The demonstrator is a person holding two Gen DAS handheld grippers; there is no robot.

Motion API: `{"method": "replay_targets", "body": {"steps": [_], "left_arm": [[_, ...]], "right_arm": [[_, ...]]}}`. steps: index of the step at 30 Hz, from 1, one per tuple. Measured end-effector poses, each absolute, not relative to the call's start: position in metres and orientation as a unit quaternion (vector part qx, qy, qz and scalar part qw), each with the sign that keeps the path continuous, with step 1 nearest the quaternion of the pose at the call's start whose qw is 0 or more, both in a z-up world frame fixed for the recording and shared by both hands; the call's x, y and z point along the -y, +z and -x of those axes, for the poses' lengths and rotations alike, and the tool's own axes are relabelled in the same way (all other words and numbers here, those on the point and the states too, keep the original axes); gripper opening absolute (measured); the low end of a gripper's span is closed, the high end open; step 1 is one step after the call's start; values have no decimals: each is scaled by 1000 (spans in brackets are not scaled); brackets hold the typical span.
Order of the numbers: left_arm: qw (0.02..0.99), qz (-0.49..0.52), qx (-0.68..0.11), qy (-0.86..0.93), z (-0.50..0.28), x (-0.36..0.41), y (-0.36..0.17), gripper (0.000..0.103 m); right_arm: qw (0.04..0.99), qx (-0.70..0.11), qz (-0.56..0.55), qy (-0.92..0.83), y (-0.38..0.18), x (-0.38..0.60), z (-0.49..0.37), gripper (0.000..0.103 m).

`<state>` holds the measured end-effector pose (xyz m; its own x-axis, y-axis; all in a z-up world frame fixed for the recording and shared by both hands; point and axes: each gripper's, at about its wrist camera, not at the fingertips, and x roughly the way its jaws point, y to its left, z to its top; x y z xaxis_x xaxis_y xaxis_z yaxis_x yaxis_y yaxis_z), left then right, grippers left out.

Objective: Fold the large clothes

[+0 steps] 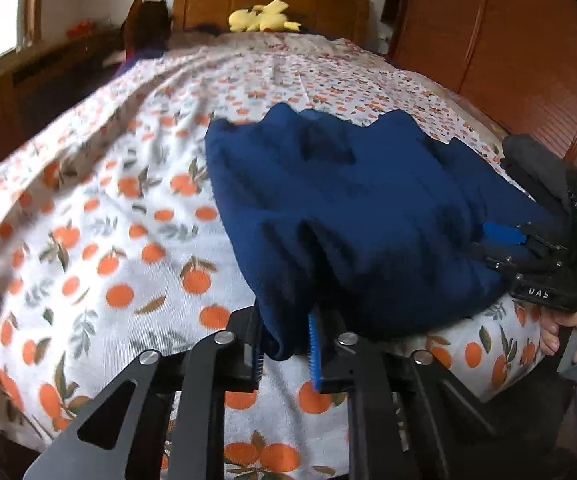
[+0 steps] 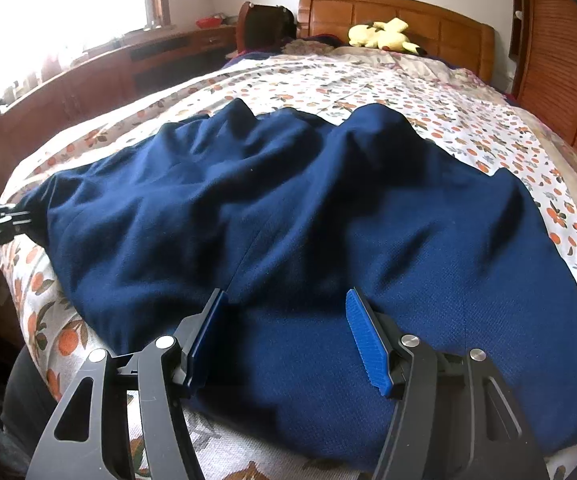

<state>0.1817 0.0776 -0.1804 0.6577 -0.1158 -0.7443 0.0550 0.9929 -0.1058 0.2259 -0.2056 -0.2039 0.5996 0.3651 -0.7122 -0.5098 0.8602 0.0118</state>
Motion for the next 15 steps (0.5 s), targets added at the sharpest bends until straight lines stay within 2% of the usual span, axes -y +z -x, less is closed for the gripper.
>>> {"method": "replay_targets", "body": {"steps": [5, 8, 15], "left_arm": [[919, 33, -391, -44, -184, -64, -156, 14], [925, 28, -376, -45, -185, -53, -142, 13], [936, 16, -345, -69, -192, -12, -106, 12]], "right_arm": [[885, -378, 94, 254, -199, 208, -225, 59], [878, -391, 84, 263, -191, 211, -223, 65], [883, -379, 59, 270, -173, 241, -213, 65]]}}
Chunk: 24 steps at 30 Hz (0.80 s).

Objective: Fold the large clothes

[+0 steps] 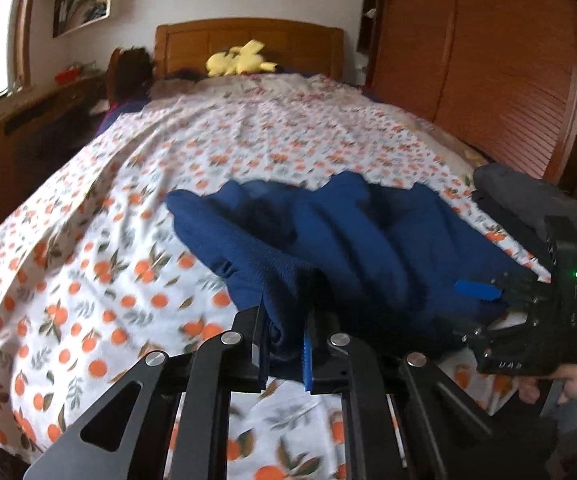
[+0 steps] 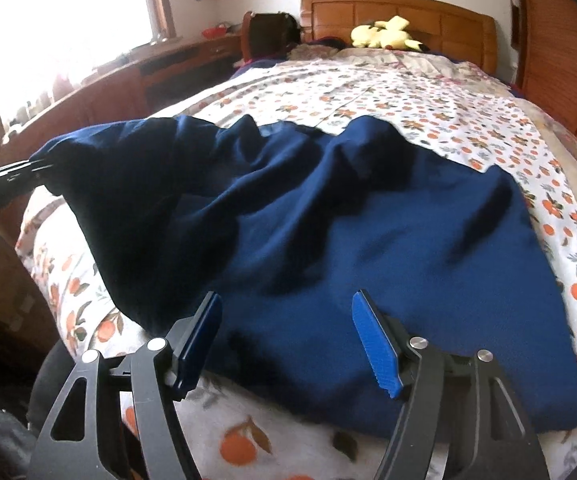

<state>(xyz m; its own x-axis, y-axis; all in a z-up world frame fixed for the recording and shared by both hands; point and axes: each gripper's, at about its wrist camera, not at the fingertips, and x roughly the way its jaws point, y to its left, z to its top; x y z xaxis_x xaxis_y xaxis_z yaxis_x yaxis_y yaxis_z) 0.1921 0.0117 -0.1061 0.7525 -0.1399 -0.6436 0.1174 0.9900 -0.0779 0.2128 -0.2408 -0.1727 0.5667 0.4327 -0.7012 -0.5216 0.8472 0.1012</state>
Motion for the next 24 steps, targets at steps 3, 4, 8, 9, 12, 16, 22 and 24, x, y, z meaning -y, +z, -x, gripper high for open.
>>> {"method": "replay_targets", "body": {"steps": [3, 4, 8, 9, 12, 16, 22, 24], "left_arm": [[939, 11, -332, -87, -197, 12, -92, 11], [940, 9, -328, -92, -199, 20, -89, 10], [944, 12, -310, -115, -212, 52, -75, 9], [944, 13, -305, -125, -215, 61, -72, 9], [944, 10, -293, -151, -226, 89, -63, 9], [938, 6, -283, -199, -239, 138, -52, 9], [927, -4, -287, -242, -257, 208, -55, 10], [927, -9, -292, -235, -260, 216, -62, 14]], "right_arm": [[889, -369, 52, 265, -163, 258, -210, 65], [892, -366, 51, 262, -161, 265, -209, 65], [900, -361, 42, 240, -153, 293, -205, 65], [901, -361, 40, 236, -152, 299, -204, 65], [907, -359, 37, 218, -148, 321, -199, 65], [913, -358, 33, 193, -145, 350, -193, 65], [917, -366, 24, 158, -144, 386, -185, 65], [916, -370, 26, 151, -144, 391, -183, 65]]}}
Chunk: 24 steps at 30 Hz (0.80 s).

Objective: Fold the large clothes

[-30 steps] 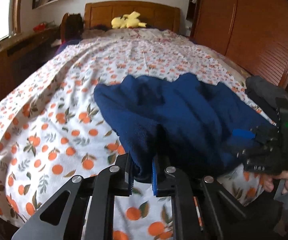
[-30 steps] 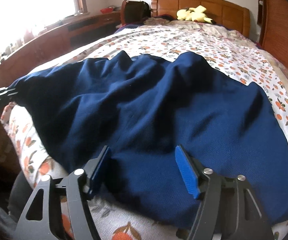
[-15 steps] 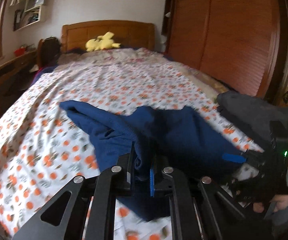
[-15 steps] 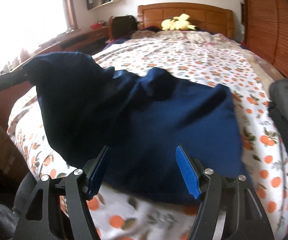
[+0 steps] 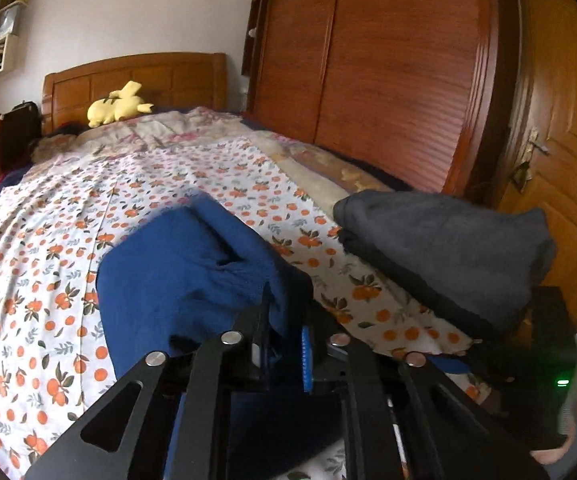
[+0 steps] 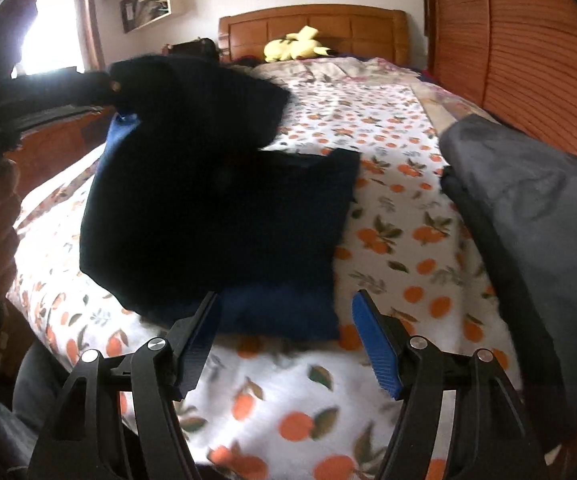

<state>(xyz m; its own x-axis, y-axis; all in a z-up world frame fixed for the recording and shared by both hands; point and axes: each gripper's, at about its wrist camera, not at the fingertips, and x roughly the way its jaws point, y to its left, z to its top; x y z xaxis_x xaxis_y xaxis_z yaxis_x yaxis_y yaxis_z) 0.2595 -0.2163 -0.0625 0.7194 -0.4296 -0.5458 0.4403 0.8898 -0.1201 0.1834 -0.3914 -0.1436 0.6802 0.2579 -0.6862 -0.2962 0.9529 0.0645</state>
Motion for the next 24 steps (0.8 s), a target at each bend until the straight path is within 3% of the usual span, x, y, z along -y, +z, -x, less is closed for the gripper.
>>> {"method": "replay_targets", "body": {"steps": [2, 4, 6, 8, 17, 24], "left_arm": [[922, 2, -300, -243, -262, 218, -68, 24], [919, 5, -303, -251, -260, 216, -71, 27], [922, -3, -300, -244, -259, 213, -73, 38], [923, 7, -302, -238, -256, 205, -74, 55], [935, -10, -290, -204, -235, 163, -69, 92], [939, -20, -299, -171, -224, 109, -80, 97]], "right_arm": [[917, -372, 28, 143, -143, 397, -182, 65], [917, -373, 25, 138, -141, 402, -181, 65], [917, -373, 27, 136, -141, 405, -181, 65], [917, -373, 29, 139, -140, 403, -180, 65], [919, -362, 22, 152, -134, 381, -183, 65], [927, -337, 23, 164, -113, 353, -189, 65]]}}
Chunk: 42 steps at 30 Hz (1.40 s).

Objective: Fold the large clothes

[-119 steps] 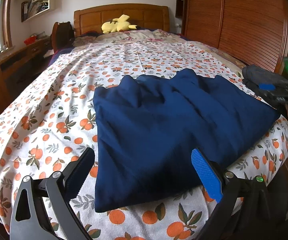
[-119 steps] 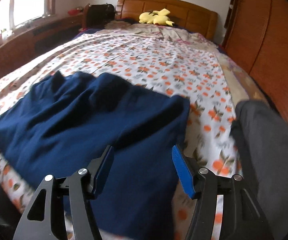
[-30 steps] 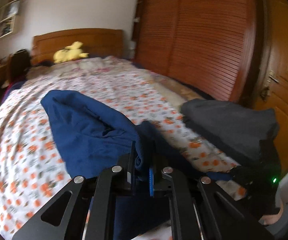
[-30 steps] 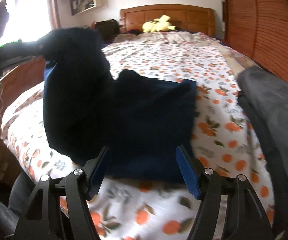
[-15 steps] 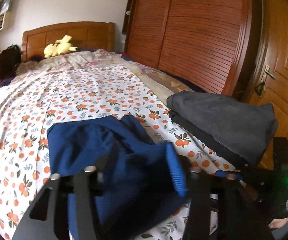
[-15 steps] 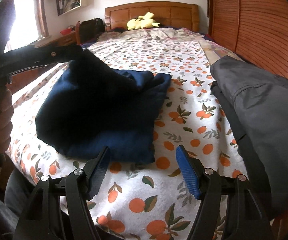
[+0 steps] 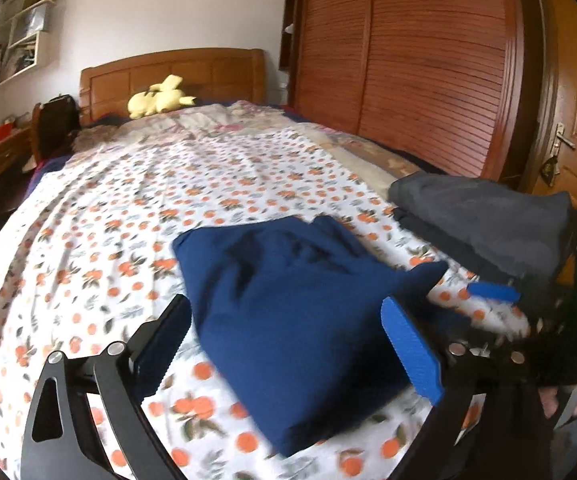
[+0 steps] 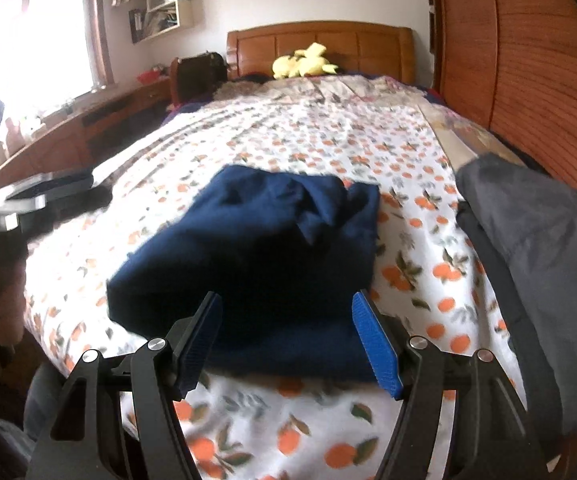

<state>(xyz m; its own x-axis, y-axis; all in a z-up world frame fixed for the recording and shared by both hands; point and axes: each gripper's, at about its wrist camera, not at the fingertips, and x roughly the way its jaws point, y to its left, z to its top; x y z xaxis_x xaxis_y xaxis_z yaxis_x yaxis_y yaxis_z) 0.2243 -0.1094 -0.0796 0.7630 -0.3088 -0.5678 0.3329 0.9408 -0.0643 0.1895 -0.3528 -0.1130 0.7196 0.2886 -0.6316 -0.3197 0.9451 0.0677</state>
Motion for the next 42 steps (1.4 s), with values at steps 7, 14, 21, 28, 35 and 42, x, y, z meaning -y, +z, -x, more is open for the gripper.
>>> {"method": "replay_targets", "body": {"steps": [7, 14, 21, 28, 35, 42], "left_arm": [[940, -29, -307, -145, -212, 57, -94, 99], [941, -18, -314, -128, -197, 12, -108, 99], [938, -5, -327, -119, -185, -19, -124, 99], [936, 1, -332, -117, -177, -33, -135, 99], [936, 8, -331, -123, -168, -36, -138, 99], [939, 5, -321, -126, -154, -34, -130, 99]], "right_arm": [[930, -330, 10, 162, -100, 330, -204, 68], [934, -335, 1, 125, -103, 323, -225, 68], [926, -360, -48, 103, -122, 327, -244, 82], [910, -391, -94, 102, -134, 332, -252, 82], [901, -403, -97, 128, -132, 320, -247, 50], [914, -373, -53, 149, -107, 309, -241, 19]]}}
